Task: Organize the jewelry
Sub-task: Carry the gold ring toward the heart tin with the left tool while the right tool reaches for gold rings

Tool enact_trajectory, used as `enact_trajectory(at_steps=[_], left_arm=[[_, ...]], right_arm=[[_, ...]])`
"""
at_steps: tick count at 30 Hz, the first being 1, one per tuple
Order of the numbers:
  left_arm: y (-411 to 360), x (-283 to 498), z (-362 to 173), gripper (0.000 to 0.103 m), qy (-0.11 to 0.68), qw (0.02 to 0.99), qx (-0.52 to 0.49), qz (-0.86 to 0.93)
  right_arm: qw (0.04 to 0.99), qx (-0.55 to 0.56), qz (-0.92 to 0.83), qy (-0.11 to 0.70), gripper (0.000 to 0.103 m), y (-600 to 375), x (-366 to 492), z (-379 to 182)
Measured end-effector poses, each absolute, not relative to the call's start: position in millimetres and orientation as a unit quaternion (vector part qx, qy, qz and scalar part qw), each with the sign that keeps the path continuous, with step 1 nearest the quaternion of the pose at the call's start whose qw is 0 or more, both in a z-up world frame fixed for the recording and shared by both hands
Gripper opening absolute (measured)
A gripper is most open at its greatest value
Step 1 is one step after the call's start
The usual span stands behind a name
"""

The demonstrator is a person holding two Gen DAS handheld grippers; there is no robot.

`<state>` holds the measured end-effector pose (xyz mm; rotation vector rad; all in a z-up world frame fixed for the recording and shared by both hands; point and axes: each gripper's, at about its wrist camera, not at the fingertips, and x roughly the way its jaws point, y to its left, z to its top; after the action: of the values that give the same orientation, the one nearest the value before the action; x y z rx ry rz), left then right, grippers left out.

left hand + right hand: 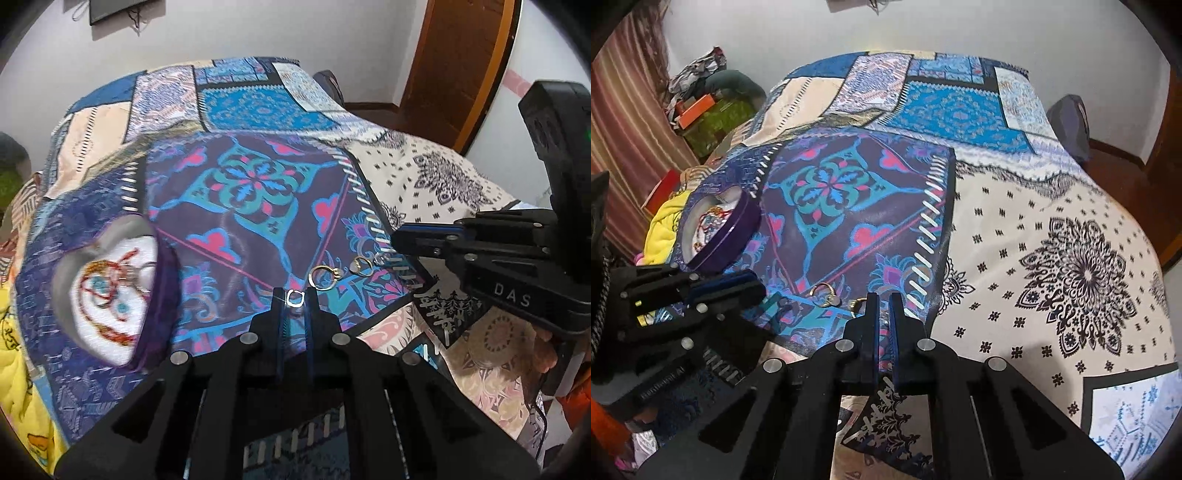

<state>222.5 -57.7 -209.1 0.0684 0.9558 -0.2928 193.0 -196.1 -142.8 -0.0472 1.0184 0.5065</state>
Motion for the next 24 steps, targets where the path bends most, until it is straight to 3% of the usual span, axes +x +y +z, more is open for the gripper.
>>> enact_trajectory(at_steps=[2, 4, 6, 16, 24], left_arm=[[-53.2, 217.7, -203.6, 0.008, 0.451, 0.881, 0.032, -0.136], [-48.2, 212.6, -199.1, 0.008, 0.446, 0.885, 0.030, -0.133], [-44.3, 209.6, -196.5, 0.008, 0.444, 0.886, 0.028, -0.131], [-30.8, 204.9, -193.5, 0.008, 0.439, 0.890, 0.015, -0.123], [-22.9, 202.0, -187.5, 0.008, 0.431, 0.895, 0.005, -0.118]], right_arm=[[0.841, -0.026, 0.241, 0.483, 0.006, -193.1, 190.6, -141.9], [0.837, -0.021, 0.241, 0.491, 0.021, -190.0, 191.0, -144.2], [0.834, -0.023, 0.241, 0.496, 0.025, -185.8, 192.1, -148.4], [0.830, -0.053, 0.229, 0.507, 0.025, -166.5, 201.8, -166.3], [0.828, -0.041, 0.232, 0.509, 0.018, -175.7, 201.7, -161.6]])
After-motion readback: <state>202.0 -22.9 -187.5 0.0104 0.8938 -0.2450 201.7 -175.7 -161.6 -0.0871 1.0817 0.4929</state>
